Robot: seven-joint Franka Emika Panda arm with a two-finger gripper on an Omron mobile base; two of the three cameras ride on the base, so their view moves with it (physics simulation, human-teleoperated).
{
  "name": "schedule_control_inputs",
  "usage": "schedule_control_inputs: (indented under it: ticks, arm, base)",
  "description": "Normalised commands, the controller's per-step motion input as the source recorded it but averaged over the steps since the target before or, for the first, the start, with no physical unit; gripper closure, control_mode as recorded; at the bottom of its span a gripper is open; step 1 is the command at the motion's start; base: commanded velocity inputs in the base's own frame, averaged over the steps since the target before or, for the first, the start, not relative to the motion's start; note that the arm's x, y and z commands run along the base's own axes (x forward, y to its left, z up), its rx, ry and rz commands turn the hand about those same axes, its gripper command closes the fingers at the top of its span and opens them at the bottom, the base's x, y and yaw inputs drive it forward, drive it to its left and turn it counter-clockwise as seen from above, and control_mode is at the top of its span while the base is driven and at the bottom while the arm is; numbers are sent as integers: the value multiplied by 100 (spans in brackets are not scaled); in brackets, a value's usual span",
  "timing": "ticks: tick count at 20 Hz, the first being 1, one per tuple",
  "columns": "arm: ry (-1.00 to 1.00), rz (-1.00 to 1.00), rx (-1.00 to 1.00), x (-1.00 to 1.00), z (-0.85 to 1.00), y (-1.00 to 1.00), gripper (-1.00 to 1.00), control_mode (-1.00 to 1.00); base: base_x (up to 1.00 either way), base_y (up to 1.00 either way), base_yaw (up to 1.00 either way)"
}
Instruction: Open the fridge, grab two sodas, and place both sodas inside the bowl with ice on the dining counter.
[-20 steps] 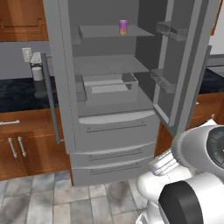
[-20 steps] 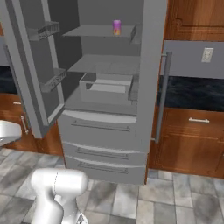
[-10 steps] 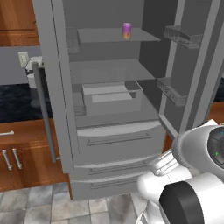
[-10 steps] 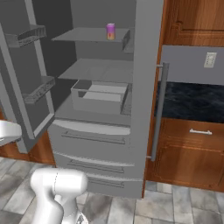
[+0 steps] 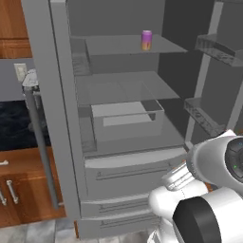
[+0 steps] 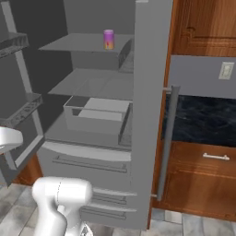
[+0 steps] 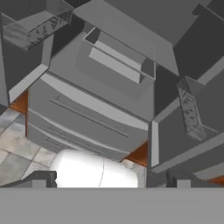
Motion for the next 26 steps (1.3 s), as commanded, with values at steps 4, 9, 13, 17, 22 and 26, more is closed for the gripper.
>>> schedule_control_inputs:
  ticks: [4, 9, 13, 17, 22, 26]
  arm:
    - [0, 0, 0, 0, 0, 0, -100, 100]
    - [0, 0, 0, 0, 0, 0, -100, 100]
    - [0, 0, 0, 0, 0, 0, -100, 100]
    - [0, 0, 0, 0, 0, 0, -100, 100]
    - [-1, 0, 1, 8, 0, -4, -100, -100]
    - [-21, 11, 6, 27, 0, -28, -100, -100]
  base:
    - [63, -2, -2]
    - [56, -1, -2]
    - [55, -11, 0]
    - [58, -11, 0]
    - [41, -10, 0]
    - [0, 0, 0]
